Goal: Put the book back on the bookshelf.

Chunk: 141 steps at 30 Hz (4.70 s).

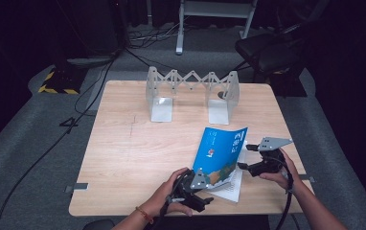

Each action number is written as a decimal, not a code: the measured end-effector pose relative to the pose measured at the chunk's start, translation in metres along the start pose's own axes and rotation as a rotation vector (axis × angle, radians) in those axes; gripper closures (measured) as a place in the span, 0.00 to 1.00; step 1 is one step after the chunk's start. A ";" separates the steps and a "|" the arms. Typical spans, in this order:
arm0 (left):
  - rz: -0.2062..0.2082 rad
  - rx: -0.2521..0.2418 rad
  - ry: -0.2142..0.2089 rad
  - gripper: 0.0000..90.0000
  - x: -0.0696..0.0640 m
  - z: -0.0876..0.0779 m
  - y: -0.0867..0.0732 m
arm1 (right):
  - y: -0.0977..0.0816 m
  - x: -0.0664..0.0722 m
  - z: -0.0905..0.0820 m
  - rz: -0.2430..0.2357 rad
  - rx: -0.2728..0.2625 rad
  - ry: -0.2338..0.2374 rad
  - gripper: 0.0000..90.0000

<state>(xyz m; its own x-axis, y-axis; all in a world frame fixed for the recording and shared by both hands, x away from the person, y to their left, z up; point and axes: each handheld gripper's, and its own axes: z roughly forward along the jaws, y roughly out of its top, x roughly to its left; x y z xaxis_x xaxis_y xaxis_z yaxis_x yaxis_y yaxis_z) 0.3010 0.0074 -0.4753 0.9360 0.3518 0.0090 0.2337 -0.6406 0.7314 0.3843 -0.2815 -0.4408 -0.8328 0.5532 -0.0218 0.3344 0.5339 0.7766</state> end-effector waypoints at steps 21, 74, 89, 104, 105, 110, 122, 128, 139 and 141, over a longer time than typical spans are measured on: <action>0.009 -0.155 0.177 0.65 -0.007 0.011 0.021 | 0.006 0.001 0.004 0.022 -0.042 -0.022 0.19; -0.027 -0.069 0.293 0.56 0.056 -0.067 -0.052 | 0.013 0.021 0.044 -0.454 -0.009 -0.019 0.69; 0.028 -0.028 0.263 0.60 0.097 -0.036 -0.017 | 0.009 0.021 0.021 -0.402 -0.017 -0.058 0.75; 0.087 -0.048 0.250 0.65 0.050 -0.043 0.005 | 0.009 0.023 0.024 -0.432 0.031 -0.056 0.74; 0.088 -0.049 0.246 0.68 0.051 -0.043 0.006 | 0.009 0.023 0.024 -0.428 0.034 -0.052 0.74; 0.093 -0.046 0.218 0.73 0.055 -0.043 0.004 | 0.007 0.020 0.025 -0.420 0.023 -0.039 0.73; 0.110 -0.043 0.162 0.77 0.066 -0.045 -0.003 | -0.008 -0.007 0.032 -0.364 -0.081 0.061 0.63; 0.071 -0.041 0.163 0.69 0.076 -0.057 -0.010 | -0.002 0.017 0.031 -0.460 -0.052 0.023 0.76; 0.079 0.029 0.283 0.40 0.051 -0.051 0.006 | 0.007 0.040 0.031 -0.509 -0.019 -0.011 0.78; 0.088 0.038 0.284 0.41 0.048 -0.048 0.007 | 0.008 0.043 0.031 -0.519 -0.015 -0.019 0.78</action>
<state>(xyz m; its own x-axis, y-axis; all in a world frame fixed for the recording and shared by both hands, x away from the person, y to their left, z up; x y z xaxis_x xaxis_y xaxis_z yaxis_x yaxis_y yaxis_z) 0.3350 0.0523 -0.4374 0.8433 0.4670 0.2659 0.1691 -0.7003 0.6936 0.3646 -0.2337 -0.4550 -0.8789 0.2296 -0.4181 -0.1270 0.7322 0.6692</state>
